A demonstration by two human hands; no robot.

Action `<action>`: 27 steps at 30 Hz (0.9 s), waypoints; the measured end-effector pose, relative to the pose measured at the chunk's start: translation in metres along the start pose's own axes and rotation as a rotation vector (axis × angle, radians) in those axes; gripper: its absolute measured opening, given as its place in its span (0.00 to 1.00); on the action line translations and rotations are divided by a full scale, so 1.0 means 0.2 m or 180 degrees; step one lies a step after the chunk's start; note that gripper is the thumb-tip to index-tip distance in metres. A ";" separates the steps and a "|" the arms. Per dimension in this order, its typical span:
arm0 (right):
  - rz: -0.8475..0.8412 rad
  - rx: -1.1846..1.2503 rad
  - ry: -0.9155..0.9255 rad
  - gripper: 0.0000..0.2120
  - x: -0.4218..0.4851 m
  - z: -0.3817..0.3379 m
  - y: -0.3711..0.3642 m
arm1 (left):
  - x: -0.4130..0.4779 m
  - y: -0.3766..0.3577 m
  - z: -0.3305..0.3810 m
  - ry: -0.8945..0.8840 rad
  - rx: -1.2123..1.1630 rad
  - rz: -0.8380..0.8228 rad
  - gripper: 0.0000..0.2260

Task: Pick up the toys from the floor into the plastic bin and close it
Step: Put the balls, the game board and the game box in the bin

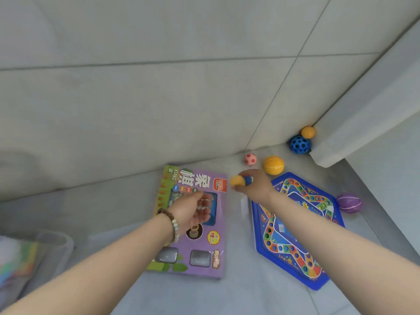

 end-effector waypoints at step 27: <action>-0.1990 0.0800 0.1157 0.27 -1.85 -1.96 -0.80 | -2.00 1.97 0.30 -0.1121 0.0273 0.1777 0.08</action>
Point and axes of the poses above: each hand's wrist, its own x-axis towards the middle knuckle, its own y-axis out of the back of the hand, z = x × y, the point moved 9 cm from there along x, towards the middle knuckle, and after that the axes turned 4 degrees about z, right-handed, at the moved point
